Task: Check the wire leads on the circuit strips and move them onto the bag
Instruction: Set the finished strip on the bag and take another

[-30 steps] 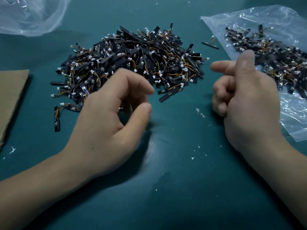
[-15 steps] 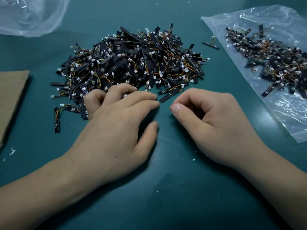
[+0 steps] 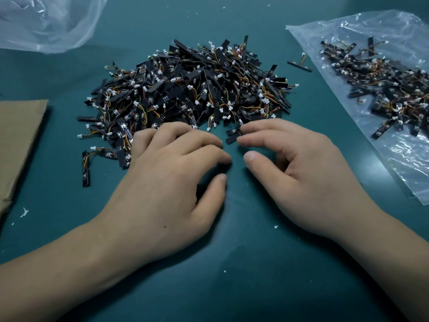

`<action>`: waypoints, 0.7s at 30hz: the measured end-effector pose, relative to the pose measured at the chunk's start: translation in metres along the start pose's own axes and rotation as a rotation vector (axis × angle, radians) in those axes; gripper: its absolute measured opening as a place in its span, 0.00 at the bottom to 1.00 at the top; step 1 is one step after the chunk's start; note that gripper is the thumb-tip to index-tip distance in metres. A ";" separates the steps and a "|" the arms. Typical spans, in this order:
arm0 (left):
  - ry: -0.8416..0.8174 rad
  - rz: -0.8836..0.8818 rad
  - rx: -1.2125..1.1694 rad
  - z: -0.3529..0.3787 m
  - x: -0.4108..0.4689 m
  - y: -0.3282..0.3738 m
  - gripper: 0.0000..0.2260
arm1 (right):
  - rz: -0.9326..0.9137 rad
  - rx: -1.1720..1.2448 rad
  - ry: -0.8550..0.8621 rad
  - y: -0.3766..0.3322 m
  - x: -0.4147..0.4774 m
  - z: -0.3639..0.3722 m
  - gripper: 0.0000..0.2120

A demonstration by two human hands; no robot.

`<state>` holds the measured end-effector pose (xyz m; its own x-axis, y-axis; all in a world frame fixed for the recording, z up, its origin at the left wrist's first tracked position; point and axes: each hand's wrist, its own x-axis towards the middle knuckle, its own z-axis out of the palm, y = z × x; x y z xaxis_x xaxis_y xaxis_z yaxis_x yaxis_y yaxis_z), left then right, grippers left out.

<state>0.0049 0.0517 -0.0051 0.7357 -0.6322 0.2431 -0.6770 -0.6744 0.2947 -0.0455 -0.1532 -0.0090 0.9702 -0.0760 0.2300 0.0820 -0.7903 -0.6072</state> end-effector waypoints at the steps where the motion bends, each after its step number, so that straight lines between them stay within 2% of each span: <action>1: 0.006 0.003 -0.004 0.000 0.000 0.000 0.11 | -0.005 -0.021 -0.006 0.001 0.000 0.000 0.12; 4: -0.021 -0.008 0.028 0.000 0.001 0.001 0.13 | -0.037 -0.047 -0.013 0.001 0.000 0.001 0.11; 9: -0.124 0.046 0.034 -0.001 0.001 0.002 0.17 | -0.076 0.053 0.010 0.003 0.000 0.000 0.06; 13: -0.132 0.084 0.025 -0.003 0.003 0.002 0.17 | -0.067 0.007 0.014 0.004 -0.001 0.001 0.08; 16: -0.091 0.117 0.003 -0.005 0.001 0.001 0.15 | -0.073 0.003 -0.012 0.004 -0.002 0.001 0.08; 21: 0.044 0.204 0.038 -0.013 0.007 0.002 0.04 | -0.053 0.033 0.042 0.005 -0.002 -0.001 0.08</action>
<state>0.0090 0.0514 0.0091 0.5833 -0.7401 0.3346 -0.8115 -0.5488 0.2007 -0.0469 -0.1580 -0.0120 0.9540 -0.0609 0.2936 0.1407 -0.7737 -0.6178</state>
